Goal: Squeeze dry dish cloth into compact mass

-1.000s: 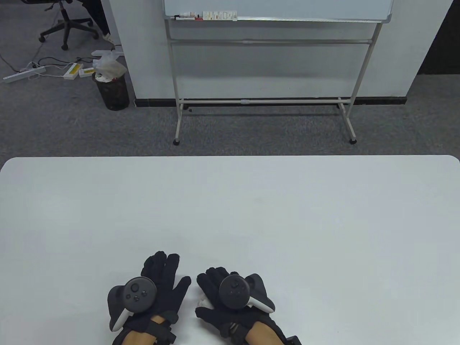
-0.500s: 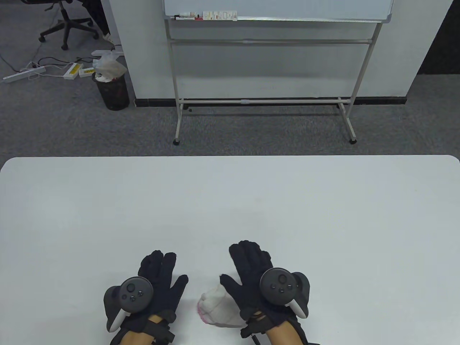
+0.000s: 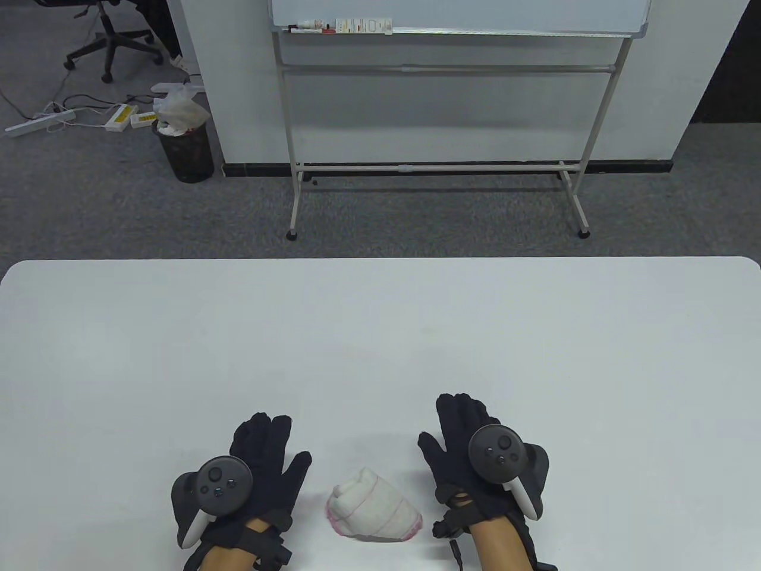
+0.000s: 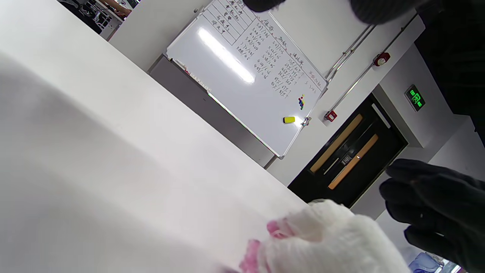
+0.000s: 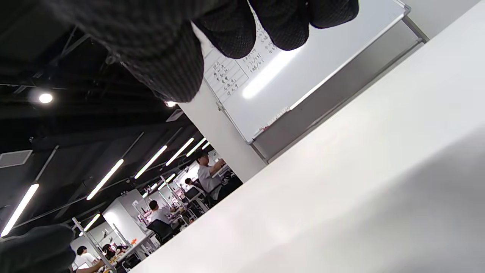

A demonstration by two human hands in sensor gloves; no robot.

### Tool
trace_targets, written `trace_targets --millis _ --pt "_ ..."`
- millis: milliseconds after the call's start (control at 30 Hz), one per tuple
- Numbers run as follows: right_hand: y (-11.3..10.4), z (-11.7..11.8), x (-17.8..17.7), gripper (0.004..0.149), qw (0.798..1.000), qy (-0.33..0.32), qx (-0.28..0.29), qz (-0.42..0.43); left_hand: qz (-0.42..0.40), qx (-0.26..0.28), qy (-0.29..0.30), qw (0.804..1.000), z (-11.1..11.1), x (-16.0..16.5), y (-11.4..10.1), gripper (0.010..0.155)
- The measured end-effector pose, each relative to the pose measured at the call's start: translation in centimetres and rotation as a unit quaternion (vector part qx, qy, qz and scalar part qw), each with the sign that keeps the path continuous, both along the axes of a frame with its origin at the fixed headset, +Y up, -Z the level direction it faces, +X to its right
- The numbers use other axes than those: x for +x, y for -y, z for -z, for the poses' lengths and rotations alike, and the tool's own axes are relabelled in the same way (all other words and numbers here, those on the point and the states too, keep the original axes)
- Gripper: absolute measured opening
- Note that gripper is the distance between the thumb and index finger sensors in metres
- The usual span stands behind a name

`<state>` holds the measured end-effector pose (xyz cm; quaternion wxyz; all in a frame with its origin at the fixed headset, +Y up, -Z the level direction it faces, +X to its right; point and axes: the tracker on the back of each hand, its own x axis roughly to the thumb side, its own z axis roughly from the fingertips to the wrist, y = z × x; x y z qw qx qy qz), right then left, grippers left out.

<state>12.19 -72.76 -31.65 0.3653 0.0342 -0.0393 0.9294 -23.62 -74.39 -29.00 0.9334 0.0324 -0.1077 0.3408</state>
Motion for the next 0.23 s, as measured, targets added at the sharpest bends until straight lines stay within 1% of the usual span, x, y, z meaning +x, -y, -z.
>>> trace_targets --millis 100,233 --pt "0.4 0.1 -0.3 0.074 1.000 -0.011 -0.005 0.005 0.001 -0.001 0.002 1.000 0.0 0.1 0.1 0.074" --pt "-0.1 -0.2 -1.2 0.074 0.999 -0.032 0.004 -0.001 -0.007 -0.008 0.001 1.000 -0.1 0.0 0.3 0.074"
